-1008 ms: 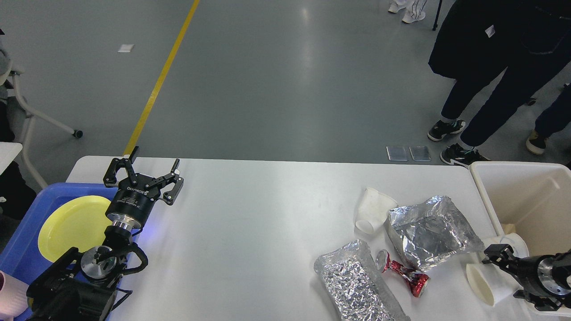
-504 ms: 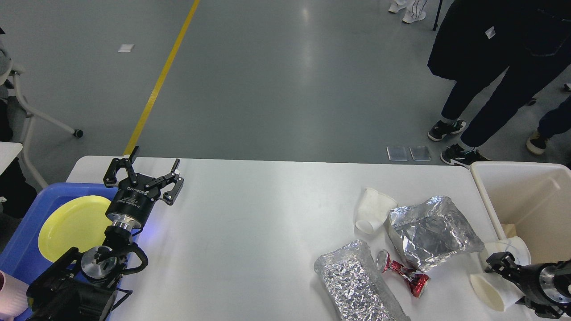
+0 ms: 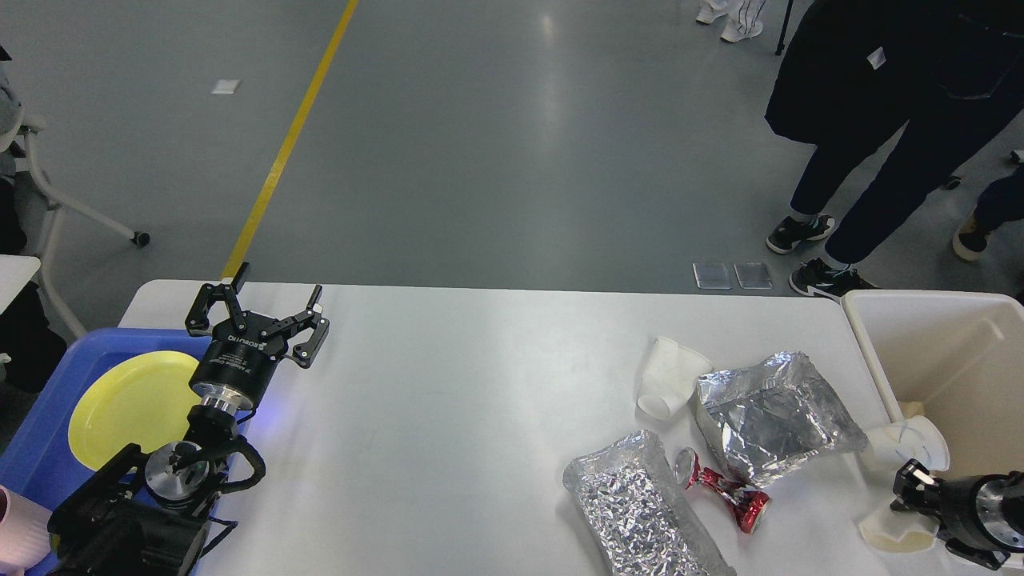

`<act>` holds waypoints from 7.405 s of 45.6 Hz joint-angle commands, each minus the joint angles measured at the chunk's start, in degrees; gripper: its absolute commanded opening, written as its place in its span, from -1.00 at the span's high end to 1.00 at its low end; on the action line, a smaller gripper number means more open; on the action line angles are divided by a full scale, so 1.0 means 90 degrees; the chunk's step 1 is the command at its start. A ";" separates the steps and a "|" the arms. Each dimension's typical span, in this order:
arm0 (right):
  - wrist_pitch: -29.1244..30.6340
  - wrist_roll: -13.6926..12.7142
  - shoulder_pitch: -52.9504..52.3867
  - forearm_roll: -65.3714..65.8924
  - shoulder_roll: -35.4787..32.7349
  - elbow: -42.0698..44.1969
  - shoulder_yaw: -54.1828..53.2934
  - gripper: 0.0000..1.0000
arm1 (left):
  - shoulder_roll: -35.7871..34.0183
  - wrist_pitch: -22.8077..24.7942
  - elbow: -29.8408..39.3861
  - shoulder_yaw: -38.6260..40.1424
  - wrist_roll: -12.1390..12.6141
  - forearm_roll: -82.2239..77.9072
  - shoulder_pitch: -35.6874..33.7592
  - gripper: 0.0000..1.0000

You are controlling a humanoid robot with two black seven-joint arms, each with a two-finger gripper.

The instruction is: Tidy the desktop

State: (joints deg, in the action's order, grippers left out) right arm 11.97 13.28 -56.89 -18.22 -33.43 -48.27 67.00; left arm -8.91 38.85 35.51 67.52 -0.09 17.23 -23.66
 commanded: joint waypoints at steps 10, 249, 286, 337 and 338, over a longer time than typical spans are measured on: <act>0.0174 0.0184 -0.0611 0.1202 -0.0796 -0.0358 0.0045 1.00 | -0.0006 0.0000 0.0000 -0.0002 0.0000 0.0000 0.0002 -0.93; 0.0809 -0.1066 -0.2615 -0.0807 0.0013 -0.1161 0.0671 -1.00 | 0.0004 0.0000 0.0000 0.0007 0.0000 0.0000 0.0002 -0.93; -0.0129 -0.1456 -0.0251 -0.1140 0.0306 0.0665 -0.0931 -1.00 | -0.0006 0.0000 0.0000 -0.0002 0.0000 0.0000 -0.0008 -0.93; -0.0861 -0.1554 0.0120 -0.1023 0.0629 0.1174 -0.1595 1.00 | 0.0004 0.0000 0.0000 -0.0002 0.0000 0.0000 -0.0008 -0.93; -0.0861 -0.1554 0.0120 -0.1013 0.0619 0.1174 -0.1595 1.00 | 0.0004 0.0000 0.0010 -0.0002 0.0000 0.0000 -0.0008 -0.93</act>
State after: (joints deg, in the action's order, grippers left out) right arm 4.58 -0.71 -55.79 -27.42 -27.85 -37.61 53.17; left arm -8.90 38.85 35.51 67.50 -0.09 17.23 -23.73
